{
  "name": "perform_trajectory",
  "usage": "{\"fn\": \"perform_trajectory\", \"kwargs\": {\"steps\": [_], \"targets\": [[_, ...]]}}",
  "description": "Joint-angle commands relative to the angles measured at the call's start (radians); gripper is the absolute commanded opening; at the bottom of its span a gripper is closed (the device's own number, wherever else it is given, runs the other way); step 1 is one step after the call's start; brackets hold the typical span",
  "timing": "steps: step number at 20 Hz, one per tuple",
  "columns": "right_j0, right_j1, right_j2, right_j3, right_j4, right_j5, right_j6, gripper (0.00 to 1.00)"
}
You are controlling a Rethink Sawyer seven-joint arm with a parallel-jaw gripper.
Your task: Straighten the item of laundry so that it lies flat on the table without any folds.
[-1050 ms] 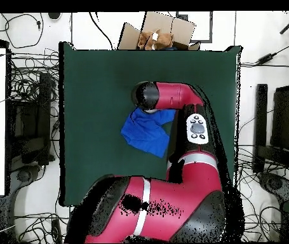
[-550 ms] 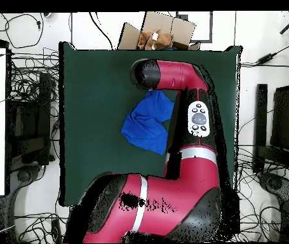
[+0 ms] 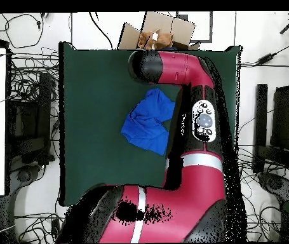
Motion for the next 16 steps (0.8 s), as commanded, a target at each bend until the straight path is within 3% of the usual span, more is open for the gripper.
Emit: {"fn": "perform_trajectory", "kwargs": {"steps": [1, 4, 12, 16], "targets": [[0.019, -0.269, 0.017, 0.362, 0.048, 0.225, 0.025, 0.00], [0.033, -0.296, -0.011, 0.381, 0.035, 0.277, 0.032, 0.00], [0.039, -0.283, -0.019, 0.453, -0.004, 0.198, 0.095, 0.00], [0.025, -0.320, -0.007, 0.510, 0.015, 0.198, 0.089, 0.00]]}}
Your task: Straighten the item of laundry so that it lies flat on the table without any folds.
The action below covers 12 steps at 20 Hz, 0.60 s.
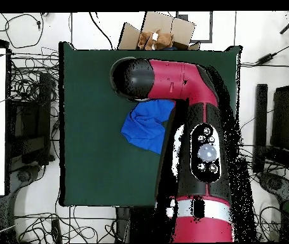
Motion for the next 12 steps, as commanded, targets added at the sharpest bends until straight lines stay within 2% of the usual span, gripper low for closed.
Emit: {"fn": "perform_trajectory", "kwargs": {"steps": [1, 4, 12], "targets": [[-0.005, -0.041, 0.011, 0.246, 0.004, 0.056, 0.077, 0.00], [-0.014, -0.049, 0.017, 0.253, 0.002, 0.063, 0.062, 0.00], [-0.046, 0.019, 0.029, 0.265, -0.039, -0.070, 0.058, 0.00]]}}
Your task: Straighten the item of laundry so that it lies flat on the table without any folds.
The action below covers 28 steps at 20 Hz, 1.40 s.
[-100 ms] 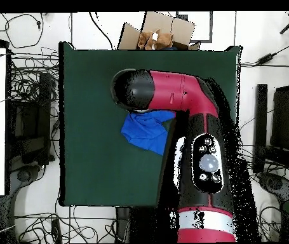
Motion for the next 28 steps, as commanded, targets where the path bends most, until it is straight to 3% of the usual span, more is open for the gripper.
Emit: {"fn": "perform_trajectory", "kwargs": {"steps": [1, 10, 28], "targets": [[-0.035, 0.065, 0.032, 0.159, -0.040, -0.078, 0.056, 0.00], [-0.090, 0.161, 0.059, 0.142, -0.099, -0.243, 0.024, 0.00], [0.010, 0.243, -0.033, 0.036, -0.138, -0.309, 0.167, 0.00]]}}
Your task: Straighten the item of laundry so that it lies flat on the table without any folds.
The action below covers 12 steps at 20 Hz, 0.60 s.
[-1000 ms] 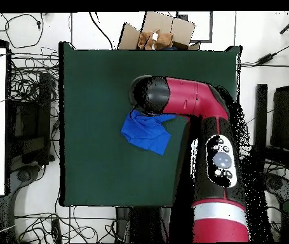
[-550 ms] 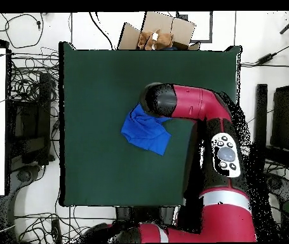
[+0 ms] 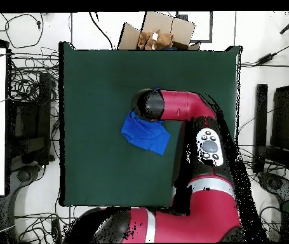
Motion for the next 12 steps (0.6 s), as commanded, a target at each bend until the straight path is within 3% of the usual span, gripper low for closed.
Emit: {"fn": "perform_trajectory", "kwargs": {"steps": [1, 12], "targets": [[0.055, 0.049, -0.024, 0.026, -0.037, -0.069, 0.167, 0.00], [0.029, 0.105, 0.008, 0.008, -0.023, -0.097, 0.112, 0.00]]}}
